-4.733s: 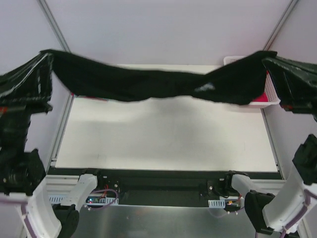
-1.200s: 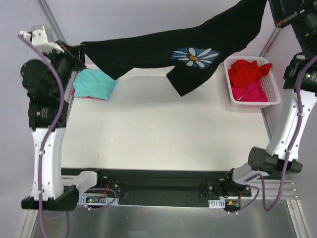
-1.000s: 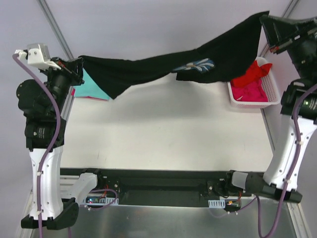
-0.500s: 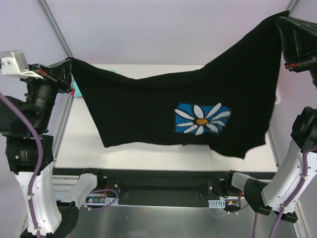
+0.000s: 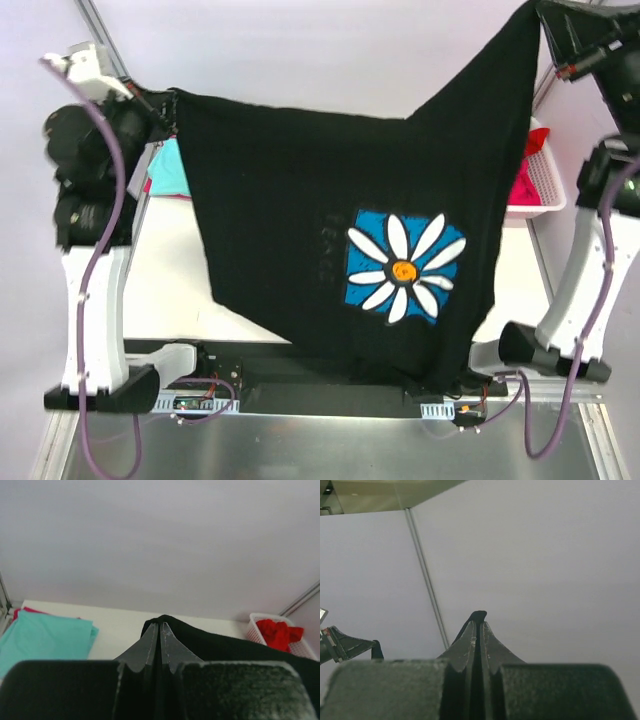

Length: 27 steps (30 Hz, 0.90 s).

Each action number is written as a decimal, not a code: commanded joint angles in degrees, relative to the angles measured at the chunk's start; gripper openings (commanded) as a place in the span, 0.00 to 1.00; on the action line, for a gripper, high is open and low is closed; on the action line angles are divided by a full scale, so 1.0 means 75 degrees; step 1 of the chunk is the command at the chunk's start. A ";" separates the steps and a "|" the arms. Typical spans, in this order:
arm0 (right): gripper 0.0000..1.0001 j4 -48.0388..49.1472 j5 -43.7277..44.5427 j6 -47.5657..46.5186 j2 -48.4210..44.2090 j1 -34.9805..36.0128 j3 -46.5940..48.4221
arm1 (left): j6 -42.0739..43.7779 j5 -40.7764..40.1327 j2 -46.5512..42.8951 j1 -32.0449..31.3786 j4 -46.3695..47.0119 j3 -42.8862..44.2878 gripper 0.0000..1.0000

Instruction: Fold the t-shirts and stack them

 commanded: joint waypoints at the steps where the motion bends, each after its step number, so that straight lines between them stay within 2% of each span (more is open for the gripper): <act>1: 0.00 0.0748 0.0095 0.0048 0.1235 -0.0061 0.0198 | -0.0196 0.0117 0.1105 0.0009 0.0904 -0.0257 0.00; 5: 0.01 0.0923 0.0072 0.0140 0.2629 -0.0061 0.1205 | -0.0266 0.0270 0.2325 0.0009 0.1338 0.0164 0.00; 10: 0.00 0.1649 0.0201 0.0726 0.4362 -0.0049 0.2528 | -0.0360 0.0574 0.4175 0.0009 0.1480 0.1908 0.00; 14: 0.00 0.2282 0.0341 0.1079 0.4811 -0.0037 0.2906 | -0.0465 0.0797 0.4847 -0.0014 0.1491 0.3175 0.00; 19: 0.00 0.2424 0.0376 0.0880 0.4414 0.0033 0.2824 | -0.0536 0.0856 0.4557 -0.0072 0.1503 0.3435 0.00; 23: 0.00 0.2272 0.0353 0.0623 0.3887 0.0033 0.2661 | -0.0431 0.0739 0.3888 -0.0236 0.1573 0.2816 0.00; 26: 0.00 0.2388 0.0073 0.0715 0.3430 0.0033 0.2041 | -0.0302 0.0564 0.3197 -0.0319 0.1760 0.1904 0.00; 27: 0.00 0.2482 -0.0149 0.0797 0.3115 0.0045 0.1435 | -0.0232 0.0528 0.3033 -0.0342 0.1842 0.1667 0.00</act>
